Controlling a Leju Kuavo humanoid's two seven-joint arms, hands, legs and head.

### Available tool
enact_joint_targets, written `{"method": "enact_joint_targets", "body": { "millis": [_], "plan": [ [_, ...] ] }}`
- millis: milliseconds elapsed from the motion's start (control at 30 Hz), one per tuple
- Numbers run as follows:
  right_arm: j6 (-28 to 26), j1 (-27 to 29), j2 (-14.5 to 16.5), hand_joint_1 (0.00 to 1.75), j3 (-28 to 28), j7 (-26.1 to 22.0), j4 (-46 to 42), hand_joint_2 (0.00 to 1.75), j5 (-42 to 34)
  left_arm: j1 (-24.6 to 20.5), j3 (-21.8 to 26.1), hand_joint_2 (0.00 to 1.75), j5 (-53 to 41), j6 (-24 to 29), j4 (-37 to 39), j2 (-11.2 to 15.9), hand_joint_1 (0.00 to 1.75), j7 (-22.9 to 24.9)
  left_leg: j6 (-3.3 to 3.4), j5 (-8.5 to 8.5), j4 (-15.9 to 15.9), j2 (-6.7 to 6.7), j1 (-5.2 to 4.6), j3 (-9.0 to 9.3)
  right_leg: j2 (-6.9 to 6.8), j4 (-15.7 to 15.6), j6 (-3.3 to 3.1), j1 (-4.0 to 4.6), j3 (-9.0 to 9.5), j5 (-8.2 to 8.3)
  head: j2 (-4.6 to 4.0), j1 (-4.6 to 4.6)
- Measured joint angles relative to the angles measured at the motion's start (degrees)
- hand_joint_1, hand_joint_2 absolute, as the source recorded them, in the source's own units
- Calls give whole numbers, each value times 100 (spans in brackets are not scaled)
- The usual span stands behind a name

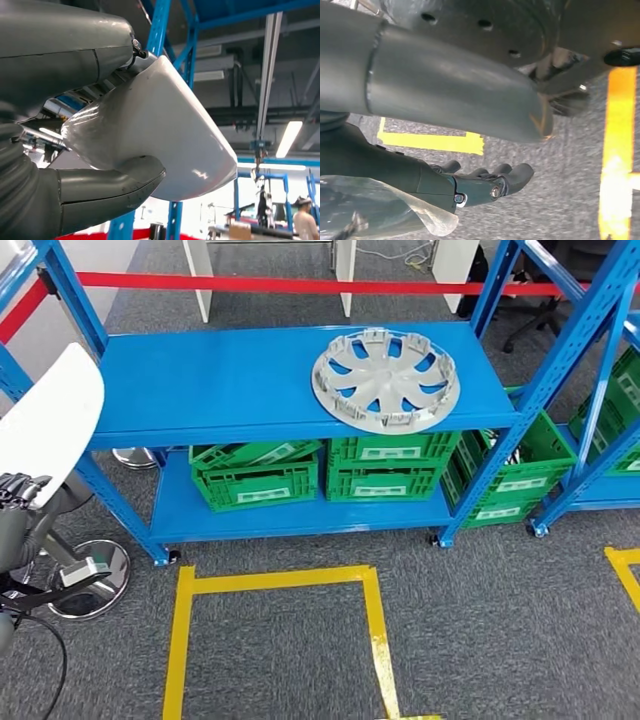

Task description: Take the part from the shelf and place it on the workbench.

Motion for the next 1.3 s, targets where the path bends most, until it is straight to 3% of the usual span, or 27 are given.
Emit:
{"method": "enact_joint_targets", "body": {
  "millis": [33, 100, 167, 233, 267, 333, 400, 433, 467, 500, 533, 600, 633, 667, 733, 767, 833, 900, 933, 967, 1000, 1033, 1100, 1167, 1233, 1267, 1300],
  "plan": [
    [-8, -1, -4, 0, -8, -9, 2, 0, -6, 24, 18, 175, 5, 1, -1, -2, 175, -3, -6, 68, 1, -3, -8, -66, 8, -349, -47, 18, 314, 127, 0, 1],
    [-18, -8, -25, 0, -22, -30, 9, 0, -27, 60, 67, 175, 16, 3, -2, -5, 175, -7, -42, 186, 14, -12, -31, -146, 22, -1312, -142, 63, 1035, 84, 0, 4],
    [-18, -15, -43, 0, -40, -83, 23, 0, -67, 89, 123, 175, 37, 4, -4, -7, 175, -36, -103, 306, 0, -11, -31, -177, 32, -1868, -197, 101, 1377, -64, 0, 15],
    [-4, -4, -36, 0, -64, -157, 55, 0, -108, 121, 173, 175, 78, 5, -4, -9, 175, -105, -172, 362, -24, -9, -13, -211, 22, -1919, -251, 99, 1306, 10, 0, 16],
    [16, 5, -30, 0, -75, -186, 79, 0, -126, 132, 197, 175, 107, 4, -3, -13, 175, -139, -209, 241, 37, -11, -7, -248, 7, -1927, -292, 89, 1245, 81, 0, 11],
    [82, 13, -15, 0, -96, -210, 148, 0, -163, 115, 229, 175, 173, 3, 5, -36, 175, -187, -277, -332, 505, -13, 9, -376, -34, -1929, -351, 73, 1085, 239, 0, -10],
    [144, 3, 0, 0, -119, -203, 229, 0, -193, 55, 217, 175, 212, 3, 25, -74, 175, -203, -328, -836, 1260, -12, 20, -487, -60, -1890, -365, 75, 917, 382, 0, -20],
    [170, -6, 12, 0, -130, -192, 266, 0, -207, 19, 198, 175, 221, 3, 41, -93, 175, -199, -345, -873, 1540, -11, 26, -480, -67, -1850, -362, 75, 815, 449, 0, -17],
    [187, -14, 28, 0, -139, -179, 294, 0, -222, -19, 176, 175, 226, 3, 57, -111, 175, -189, -355, -788, 1652, -11, 32, -405, -72, -1799, -354, 73, 699, 506, 0, -19],
    [204, -19, 44, 0, -148, -164, 317, 0, -234, -63, 153, 175, 233, 3, 73, -125, 175, -176, -361, -637, 1575, -11, 38, -243, -76, -1738, -341, 70, 571, 556, 0, -20],
    [215, -21, 64, 0, -156, -152, 333, 0, -245, -109, 132, 175, 244, 3, 86, -134, 175, -164, -362, -500, 1288, -11, 46, 12, -78, -1673, -322, 66, 459, 590, 0, -21],
    [225, -24, 92, 0, -168, -139, 362, 0, -256, -204, 105, 175, 274, 3, 103, -143, 175, -152, -326, -516, 493, -16, 42, 570, -74, -1547, -267, 75, 282, 649, 0, -21],
    [226, -29, 102, 0, -171, -137, 375, 0, -261, -241, 98, 175, 287, 4, 109, -148, 175, -147, -288, -591, 200, -19, 32, 745, -70, -1505, -235, 80, 225, 685, 0, -21],
    [227, -31, 106, 0, -172, -137, 388, 0, -268, -270, 90, 175, 298, 4, 116, -153, 175, -140, -239, -657, 45, -23, 14, 814, -66, -1485, -202, 81, 183, 731, 0, -19],
    [229, -26, 109, 0, -173, -136, 416, 0, -280, -302, 62, 175, 311, 4, 136, -172, 175, -121, -126, -604, -6, -8, 5, 744, -52, -1470, -128, 69, 127, 794, 0, -20],
    [230, -21, 109, 0, -173, -135, 429, 0, -283, -315, 44, 175, 317, 3, 146, -182, 175, -114, -67, -543, -11, 5, 11, 682, -37, -1417, -93, 63, 80, 712, 0, -17],
    [230, -14, 109, 0, -173, -132, 447, 0, -285, -336, 15, 175, 326, 3, 158, -206, 175, -108, 17, -399, -30, 29, 30, 520, -7, -1028, -39, 48, -79, 238, 0, 4],
    [238, -20, 111, 0, -173, -131, 449, 0, -285, -343, -7, 175, 327, 3, 166, -228, 175, -107, 38, -243, -24, 28, 26, 329, 2, -328, -6, 36, -244, -284, 0, 31],
    [243, -24, 111, 0, -173, -131, 450, 0, -285, -343, -18, 175, 326, 3, 172, -239, 175, -107, 34, -163, -19, 28, 23, 229, 2, -38, 3, 31, -258, -361, 0, 37],
    [248, -29, 112, 0, -173, -132, 451, 0, -285, -343, -27, 175, 326, 3, 178, -249, 175, -107, 26, -84, -13, 29, 20, 129, 2, 114, 5, 29, -205, -296, 0, 39],
    [250, -32, 112, 0, -173, -132, 453, 0, -285, -343, -35, 175, 328, 3, 185, -259, 175, -104, 15, -10, -7, 29, 19, 36, 2, 87, -1, 29, -67, -125, 0, 42],
    [250, -34, 112, 0, -173, -133, 455, 0, -287, -344, -40, 175, 334, 3, 193, -265, 175, -99, 2, 59, -2, 29, 18, -54, 3, -127, -16, 29, 159, 63, 0, 42],
    [249, -46, 112, 0, -173, -137, 463, 0, -295, -354, -42, 175, 368, 4, 205, -270, 175, -78, -41, 188, 15, 29, 9, -194, 12, -986, -68, 39, 839, 155, 0, 41],
    [248, -74, 112, 0, -173, -140, 474, 0, -298, -378, -42, 175, 419, 5, 218, -281, 175, -61, -99, 331, 13, 34, 3, -269, 24, -1706, -118, 58, 1284, -10, 0, 42],
    [246, -90, 114, 0, -173, -141, 479, 0, -290, -384, -42, 175, 451, 5, 232, -308, 175, -60, -167, 464, -27, 37, 16, -304, 22, -1869, -177, 61, 1279, -12, 0, 45],
    [245, -88, 120, 0, -173, -140, 479, 0, -287, -375, -42, 175, 461, 5, 239, -322, 175, -62, -203, 427, -20, 32, 25, -327, 12, -1867, -215, 56, 1225, 54, 0, 41],
    [244, -83, 126, 0, -172, -139, 479, 0, -285, -365, -42, 175, 475, 5, 246, -334, 175, -64, -237, 267, 69, 25, 30, -361, -4, -1873, -263, 48, 1165, 125, 0, 31]
  ]
}}
